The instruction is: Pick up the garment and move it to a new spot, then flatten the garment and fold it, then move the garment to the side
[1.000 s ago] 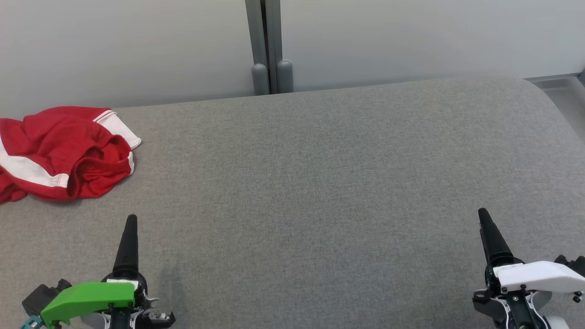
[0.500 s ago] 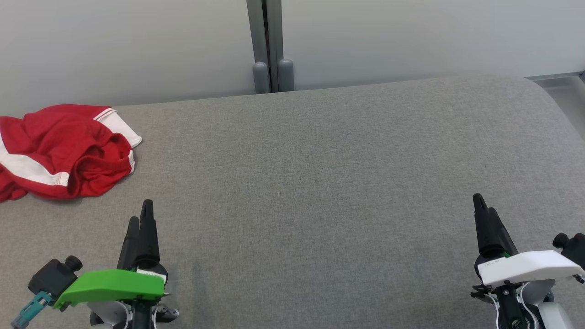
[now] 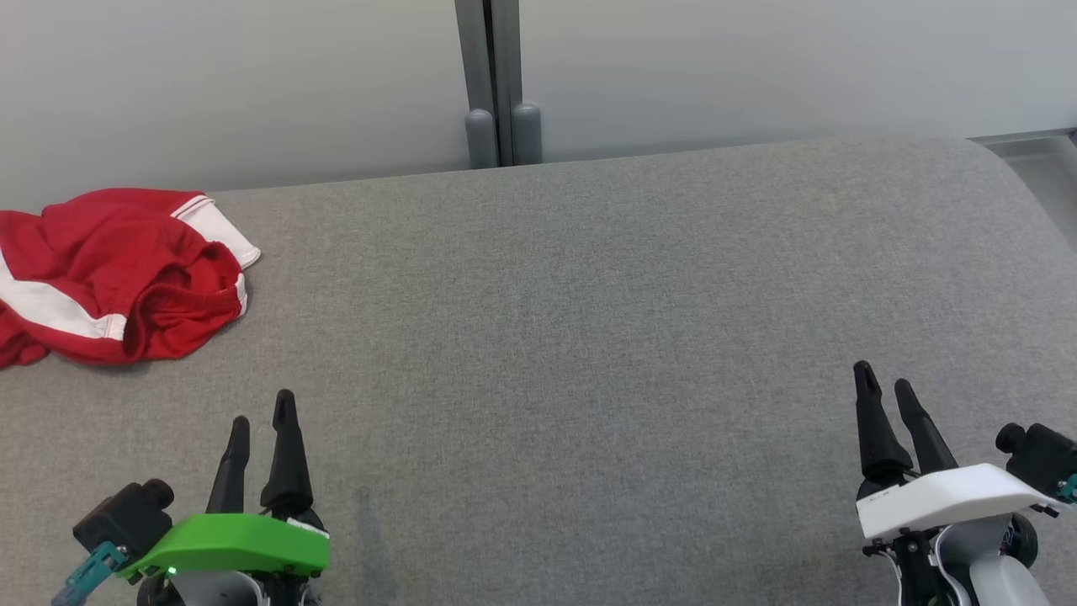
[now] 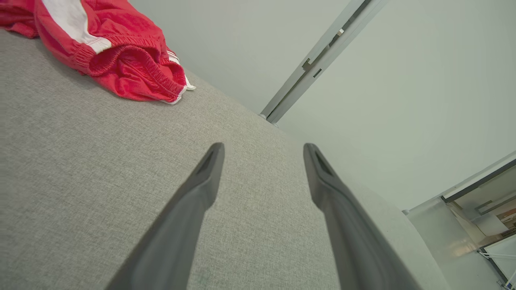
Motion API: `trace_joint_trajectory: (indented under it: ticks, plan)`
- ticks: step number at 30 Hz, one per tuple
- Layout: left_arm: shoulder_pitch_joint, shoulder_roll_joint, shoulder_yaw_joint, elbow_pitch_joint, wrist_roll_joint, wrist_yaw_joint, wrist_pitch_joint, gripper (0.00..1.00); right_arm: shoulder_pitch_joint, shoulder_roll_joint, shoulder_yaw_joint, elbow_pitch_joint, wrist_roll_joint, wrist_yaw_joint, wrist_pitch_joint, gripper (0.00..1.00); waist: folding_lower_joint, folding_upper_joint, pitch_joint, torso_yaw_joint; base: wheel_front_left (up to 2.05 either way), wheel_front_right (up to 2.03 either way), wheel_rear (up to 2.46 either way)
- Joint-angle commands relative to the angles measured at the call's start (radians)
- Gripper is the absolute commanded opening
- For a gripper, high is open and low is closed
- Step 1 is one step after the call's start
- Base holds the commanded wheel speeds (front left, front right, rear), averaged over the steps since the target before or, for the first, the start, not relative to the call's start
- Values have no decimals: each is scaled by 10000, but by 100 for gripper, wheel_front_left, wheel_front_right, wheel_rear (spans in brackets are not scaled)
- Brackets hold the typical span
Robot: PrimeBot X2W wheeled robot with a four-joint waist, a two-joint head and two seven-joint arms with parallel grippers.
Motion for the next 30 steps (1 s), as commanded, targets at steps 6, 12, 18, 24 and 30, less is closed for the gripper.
trace_joint_trajectory:
  ticks: [6, 12, 18, 24, 30]
  plan:
    - [115, 79, -53, -16, 942, 95, -243, 100, -4, -78, 87, -16, -1006, 4, -251, 100, 0, 0, 8, 12, 0, 0, 0]
    - [195, 85, -184, 112, 1535, 107, -404, 100, 45, -85, 186, 71, -1685, 4, -418, 100, 0, 0, -25, 17, 0, 0, 0]
    - [238, 92, -260, 310, 2008, 82, -568, 100, 82, -93, 250, 164, -2291, 4, -580, 100, 0, 0, -54, 15, 0, 0, 0]
    - [280, 98, -289, 440, 2544, 71, -720, 100, 102, -98, 277, 202, -2906, 5, -732, 100, 0, 0, -57, 21, 0, 0, 0]
    - [318, 104, -339, 497, 3054, 94, -862, 100, 104, -103, 317, 193, -3499, 5, -871, 100, 0, 0, -36, 28, 0, 0, 0]
